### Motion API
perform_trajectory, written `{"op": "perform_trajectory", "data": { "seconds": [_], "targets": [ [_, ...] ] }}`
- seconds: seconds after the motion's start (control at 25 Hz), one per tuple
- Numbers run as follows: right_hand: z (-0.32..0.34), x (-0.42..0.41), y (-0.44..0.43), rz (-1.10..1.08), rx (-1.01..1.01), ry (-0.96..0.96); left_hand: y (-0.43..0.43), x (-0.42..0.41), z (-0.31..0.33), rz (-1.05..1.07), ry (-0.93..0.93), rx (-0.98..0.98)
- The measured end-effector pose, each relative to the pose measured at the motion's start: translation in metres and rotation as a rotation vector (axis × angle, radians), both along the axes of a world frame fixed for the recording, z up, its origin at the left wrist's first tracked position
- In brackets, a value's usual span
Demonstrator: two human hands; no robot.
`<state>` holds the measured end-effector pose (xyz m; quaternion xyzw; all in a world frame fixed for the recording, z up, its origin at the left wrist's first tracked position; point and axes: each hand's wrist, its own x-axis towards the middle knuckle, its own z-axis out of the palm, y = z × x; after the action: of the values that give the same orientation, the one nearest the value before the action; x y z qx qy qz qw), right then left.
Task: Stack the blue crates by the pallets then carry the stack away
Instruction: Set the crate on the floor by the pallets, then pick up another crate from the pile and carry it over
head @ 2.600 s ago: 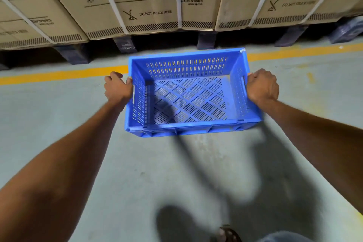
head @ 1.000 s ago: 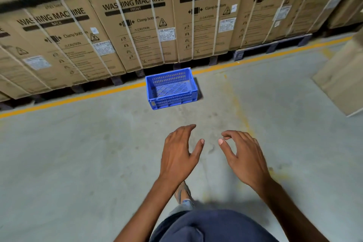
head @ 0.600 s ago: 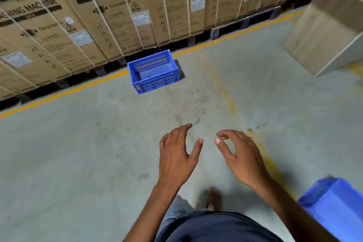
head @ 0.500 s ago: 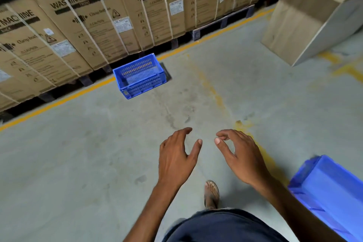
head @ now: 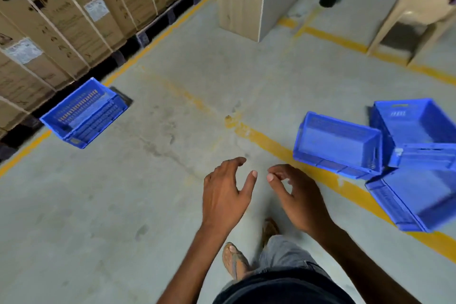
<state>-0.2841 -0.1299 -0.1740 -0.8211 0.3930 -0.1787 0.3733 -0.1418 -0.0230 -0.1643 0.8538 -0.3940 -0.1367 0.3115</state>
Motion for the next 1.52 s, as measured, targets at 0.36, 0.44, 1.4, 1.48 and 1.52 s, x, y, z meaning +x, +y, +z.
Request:
{"op": "perform_trajectory", "data": {
  "seconds": [0.36,0.44,1.4,1.48,1.52],
  "targets": [
    [0.003,-0.194,-0.07,-0.311,0.048,-0.074,-0.11,-0.163,-0.003,-0.271,0.06,-0.036],
    [0.001,-0.246,-0.096,-0.358,0.057,-0.064,-0.145,-0.207,-0.006,-0.309,0.083,-0.033],
    [-0.133,-0.467,-0.539,-0.611,0.115,0.236,-0.591,-0.395,-0.137,-0.519,0.541,0.11],
    [-0.171,-0.479,-0.584,-0.587,0.113,0.288,-0.625,-0.41,-0.158,-0.494,0.541,0.168],
    [-0.192,-0.485,-0.606,-0.562,0.147,0.321,-0.64,-0.419,-0.169,-0.474,0.55,0.197]
  ]
}}
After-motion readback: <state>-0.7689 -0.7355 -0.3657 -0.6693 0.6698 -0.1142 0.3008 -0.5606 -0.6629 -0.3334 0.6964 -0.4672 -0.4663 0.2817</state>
